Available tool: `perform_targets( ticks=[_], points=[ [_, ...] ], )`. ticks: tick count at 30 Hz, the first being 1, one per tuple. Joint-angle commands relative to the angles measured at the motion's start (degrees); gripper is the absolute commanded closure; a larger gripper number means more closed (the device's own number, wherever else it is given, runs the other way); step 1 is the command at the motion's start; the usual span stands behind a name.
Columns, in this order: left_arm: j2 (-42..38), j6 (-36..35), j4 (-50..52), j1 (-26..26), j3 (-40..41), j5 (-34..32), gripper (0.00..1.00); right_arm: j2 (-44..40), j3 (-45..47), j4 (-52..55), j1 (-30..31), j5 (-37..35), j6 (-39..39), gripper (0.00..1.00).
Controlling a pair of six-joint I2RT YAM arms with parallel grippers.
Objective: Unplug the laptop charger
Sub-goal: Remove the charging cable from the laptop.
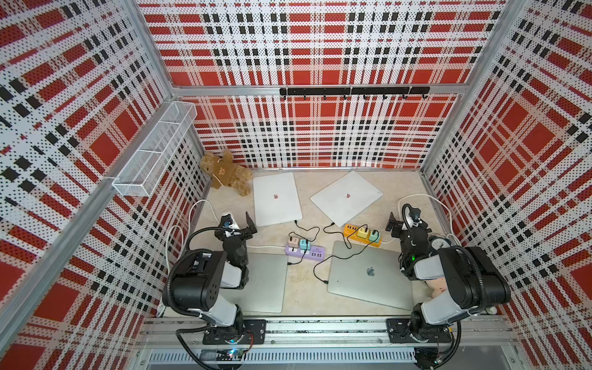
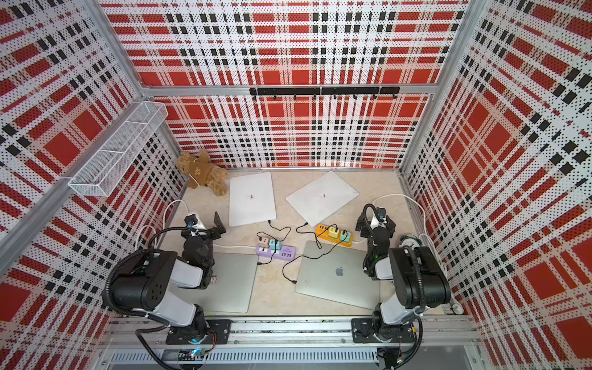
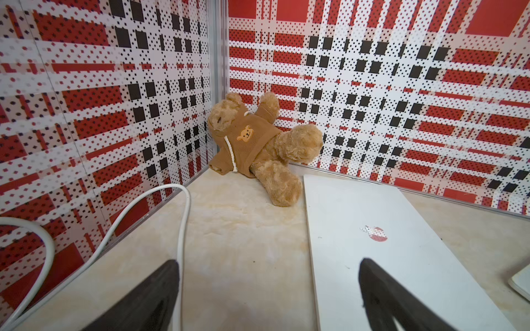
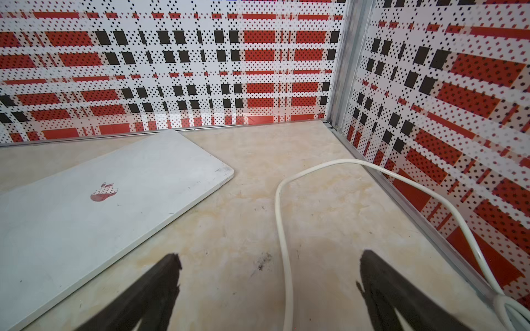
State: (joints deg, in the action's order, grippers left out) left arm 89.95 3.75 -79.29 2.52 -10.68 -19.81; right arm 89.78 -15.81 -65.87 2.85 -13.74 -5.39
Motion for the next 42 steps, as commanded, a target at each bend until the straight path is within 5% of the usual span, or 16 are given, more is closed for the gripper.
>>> perform_targets(
  ticks=[1, 26, 29, 34, 37, 42],
  points=[
    [0.4, -0.8, -2.4, -0.5, -0.8, -0.6, 0.02, 0.3, -0.2, -1.7, 0.0, 0.2, 0.9, 0.00],
    [0.6, -1.3, -2.5, 0.0, -0.9, -0.6, 0.02, 0.2, -0.3, -1.6, 0.0, 0.3, 1.0, 0.00],
    [0.0, -1.5, -2.1, -1.7, -0.8, 6.3, 0.02, 0.2, -0.2, -1.6, 0.0, 0.2, 1.0, 0.00],
    [-7.7, -7.6, 0.1, 3.6, 1.5, 3.7, 0.01, -1.1, 1.4, -3.9, 0.1, 4.2, 2.3, 0.00],
    [-14.0, -9.9, 6.4, 5.6, 1.1, 3.2, 0.00, -6.2, 3.5, -3.7, 2.8, -2.1, 3.9, 0.00],
    [-23.3, -11.4, 21.9, 6.8, -3.7, 5.3, 0.01, -21.3, 0.8, 17.5, 5.1, -5.3, 1.3, 0.00]
  ],
)
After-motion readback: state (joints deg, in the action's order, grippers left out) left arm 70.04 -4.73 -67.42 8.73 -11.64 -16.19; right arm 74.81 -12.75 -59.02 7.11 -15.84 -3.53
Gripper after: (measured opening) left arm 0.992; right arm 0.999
